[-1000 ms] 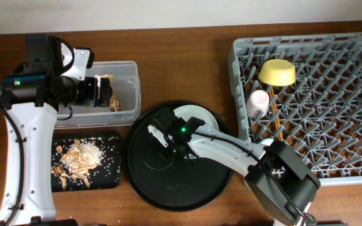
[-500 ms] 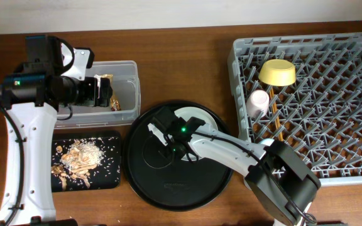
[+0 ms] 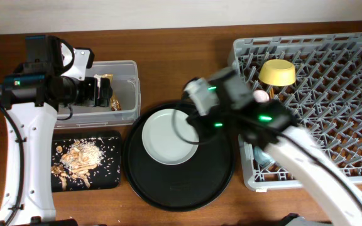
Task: Sort waste into correct bins and load items into the dishwasher rack
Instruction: 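Grasp the white plate with the right gripper and lift it, then stand the white plate upright in the rack slots and release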
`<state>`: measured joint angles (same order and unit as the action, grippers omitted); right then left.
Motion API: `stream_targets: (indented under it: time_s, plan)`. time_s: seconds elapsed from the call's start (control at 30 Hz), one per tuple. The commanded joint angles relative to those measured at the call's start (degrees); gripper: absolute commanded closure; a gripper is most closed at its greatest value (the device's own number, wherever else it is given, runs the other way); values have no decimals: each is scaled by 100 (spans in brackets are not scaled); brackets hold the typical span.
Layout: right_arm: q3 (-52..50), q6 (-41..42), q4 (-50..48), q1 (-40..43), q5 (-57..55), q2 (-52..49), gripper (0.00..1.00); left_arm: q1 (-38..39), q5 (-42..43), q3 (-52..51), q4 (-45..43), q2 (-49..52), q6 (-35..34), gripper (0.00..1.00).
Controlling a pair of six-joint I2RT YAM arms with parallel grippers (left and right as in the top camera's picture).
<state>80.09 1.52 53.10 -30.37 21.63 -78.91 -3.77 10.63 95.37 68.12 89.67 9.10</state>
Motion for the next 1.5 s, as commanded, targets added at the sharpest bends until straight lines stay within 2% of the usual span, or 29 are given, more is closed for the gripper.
stream_targets:
  time_s: [0.0,0.03,0.07,0.13,0.2,0.27,0.4,0.5,0.6,0.67,0.7,0.73,0.77,0.83,0.97,1.03,1.07,1.1,1.17,1.2,1.27,1.33,1.47]
  plan:
    - [114,-188,472,1357,852,994,96,-15,2,20,7,-85,-68,1]
    - [114,-275,822,1961,1029,1191,96,-15,0,20,7,-85,-68,1]
    - [87,-275,1067,2190,1032,1180,94,-15,2,20,7,-85,-68,1]
    - [-107,-273,1121,1980,1075,841,77,-15,0,20,7,-85,-70,1]
    - [-125,-269,1023,1486,1298,297,64,-15,2,20,7,-85,-68,1]
    - [-125,-249,623,643,1392,-498,55,-15,0,20,7,-85,-70,1]
    - [-125,341,-953,-922,1255,-2288,52,-15,2,20,7,-85,-68,1]
    - [-125,870,-1939,-1694,-420,-3484,53,-15,0,20,7,-85,-70,1]
    - [-125,870,-2310,-1991,-883,-3923,54,-15,0,20,7,-85,-70,1]
    - [-125,1014,-2334,-2100,-1469,-4035,73,-15,2,20,7,-85,-70,1]
    - [-125,1126,-2312,-2129,-1694,-4046,78,-15,2,20,7,-85,-70,1]
    - [-125,1126,-2291,-2140,-1808,-4046,84,-15,0,20,7,-85,-70,1]
    - [-125,1123,-2157,-2138,-1799,-4044,96,-15,0,20,7,-85,-70,1]
    - [-72,1088,-1978,-2131,-1550,-3917,96,-15,2,20,7,-85,-70,1]
    - [264,1014,-1467,-2079,-1475,-2426,96,-15,0,20,7,-85,-70,1]
    - [264,940,-1093,-1685,-1335,-1132,96,-15,0,20,7,-85,-68,1]
    - [264,730,-614,-1023,-1008,-160,96,-15,0,20,7,-85,-70,1]
    - [264,518,-341,-581,-752,247,96,-15,0,20,7,-85,-70,1]
    - [264,-319,470,1014,339,1062,96,-15,0,20,7,-85,-70,1]
    - [264,-861,940,2221,1119,1270,96,-15,0,20,7,-85,-70,1]
    - [262,-1814,1537,3912,2376,1093,96,-15,2,20,9,-85,-68,1]
    - [262,-2575,2006,5056,3292,490,96,-15,2,20,7,-85,-68,1]
    - [262,-3729,2409,5759,4291,-1314,96,-15,0,20,7,-85,-70,1]
